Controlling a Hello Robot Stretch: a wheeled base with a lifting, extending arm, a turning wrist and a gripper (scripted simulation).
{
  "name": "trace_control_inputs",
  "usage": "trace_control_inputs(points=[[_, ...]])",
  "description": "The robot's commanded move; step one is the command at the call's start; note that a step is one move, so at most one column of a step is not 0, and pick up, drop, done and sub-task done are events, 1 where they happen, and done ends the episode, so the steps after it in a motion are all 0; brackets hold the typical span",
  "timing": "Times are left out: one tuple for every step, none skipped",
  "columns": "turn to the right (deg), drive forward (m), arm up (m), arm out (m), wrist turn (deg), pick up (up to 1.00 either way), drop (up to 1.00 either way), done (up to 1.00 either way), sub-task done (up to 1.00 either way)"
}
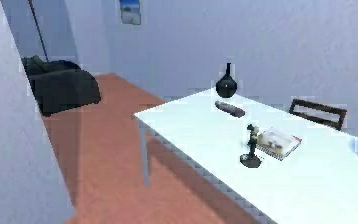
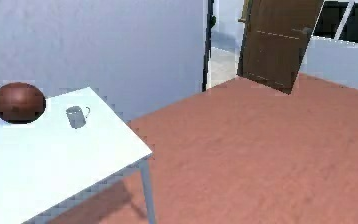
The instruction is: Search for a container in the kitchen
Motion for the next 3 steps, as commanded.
trace_control_inputs(points=[[-39.0,0.0,0.0,0.0,0.0,0.0,0.0,0.0,0.0],[0.0,0.25,0.0,0.0,0.0,0.0,0.0,0.0,0.0],[-45.0,0.0,0.0,0.0,0.0,0.0,0.0,0.0,0.0]])
